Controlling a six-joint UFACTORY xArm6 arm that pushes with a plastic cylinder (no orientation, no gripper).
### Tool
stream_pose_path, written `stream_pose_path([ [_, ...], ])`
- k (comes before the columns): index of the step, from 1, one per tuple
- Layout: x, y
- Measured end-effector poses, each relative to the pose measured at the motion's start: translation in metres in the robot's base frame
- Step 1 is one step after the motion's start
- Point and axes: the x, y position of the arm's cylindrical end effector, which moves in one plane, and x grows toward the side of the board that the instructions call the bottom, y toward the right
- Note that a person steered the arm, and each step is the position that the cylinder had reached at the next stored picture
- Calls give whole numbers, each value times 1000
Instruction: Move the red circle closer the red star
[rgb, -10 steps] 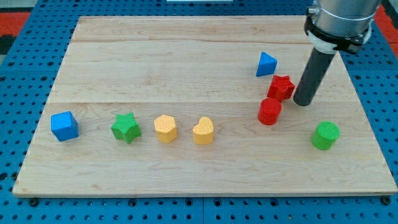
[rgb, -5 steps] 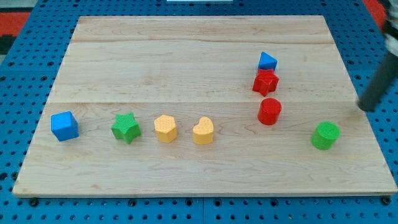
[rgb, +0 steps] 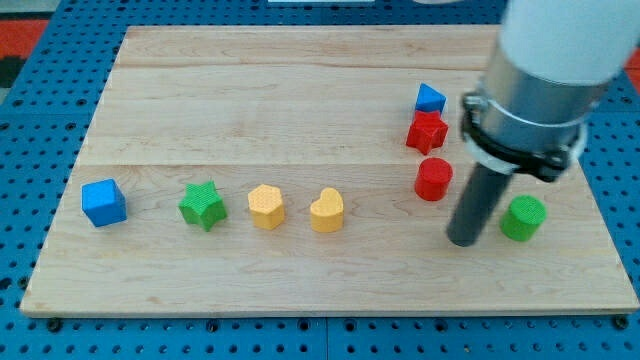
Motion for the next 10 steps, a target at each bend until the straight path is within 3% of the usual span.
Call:
stream_pose_path([
  [1,-32,-21],
  [2,-36,-47],
  [5,-31,18],
  [8,-23,-16],
  [9,-47,-4],
  [10,-46,2],
])
